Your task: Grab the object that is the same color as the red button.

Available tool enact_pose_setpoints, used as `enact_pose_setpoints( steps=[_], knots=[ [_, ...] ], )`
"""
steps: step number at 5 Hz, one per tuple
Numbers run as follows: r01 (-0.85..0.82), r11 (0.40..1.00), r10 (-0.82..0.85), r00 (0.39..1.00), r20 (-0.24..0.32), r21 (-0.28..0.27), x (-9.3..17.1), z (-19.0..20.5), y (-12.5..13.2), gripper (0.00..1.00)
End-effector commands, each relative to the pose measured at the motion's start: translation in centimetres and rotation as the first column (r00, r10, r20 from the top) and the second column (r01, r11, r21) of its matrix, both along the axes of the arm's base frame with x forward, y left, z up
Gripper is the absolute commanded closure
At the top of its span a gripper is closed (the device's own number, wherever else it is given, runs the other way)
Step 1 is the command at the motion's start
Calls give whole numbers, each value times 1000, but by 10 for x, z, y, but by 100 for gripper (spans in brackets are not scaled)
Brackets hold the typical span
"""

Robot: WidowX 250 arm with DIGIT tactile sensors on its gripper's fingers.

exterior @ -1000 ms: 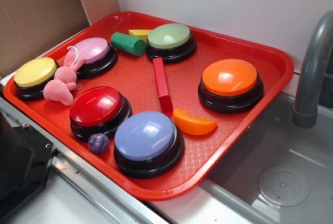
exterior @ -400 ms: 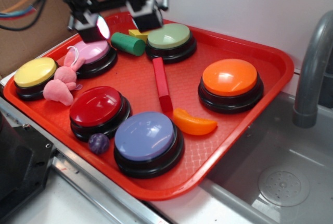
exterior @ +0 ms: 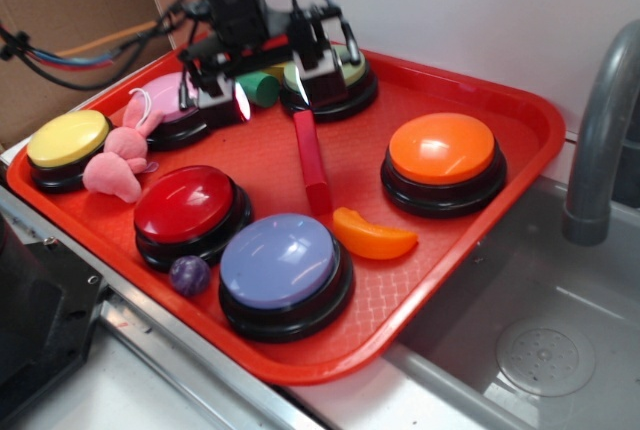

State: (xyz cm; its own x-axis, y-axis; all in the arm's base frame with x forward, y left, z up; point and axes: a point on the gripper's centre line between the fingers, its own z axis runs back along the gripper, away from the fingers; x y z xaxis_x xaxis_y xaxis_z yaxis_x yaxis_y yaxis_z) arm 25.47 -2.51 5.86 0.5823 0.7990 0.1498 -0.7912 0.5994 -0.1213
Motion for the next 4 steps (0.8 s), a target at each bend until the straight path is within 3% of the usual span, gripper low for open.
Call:
enact_pose_setpoints(
  steps=[1,2,4],
  knots=[
    [-86,995,85,996,-10,-55,27,-25,0,23],
    [-56,998,55,998,-26,-38,30,-29,-2,100],
    [103,995,-103,994,-34,0,33,-10,-1,100]
  ],
)
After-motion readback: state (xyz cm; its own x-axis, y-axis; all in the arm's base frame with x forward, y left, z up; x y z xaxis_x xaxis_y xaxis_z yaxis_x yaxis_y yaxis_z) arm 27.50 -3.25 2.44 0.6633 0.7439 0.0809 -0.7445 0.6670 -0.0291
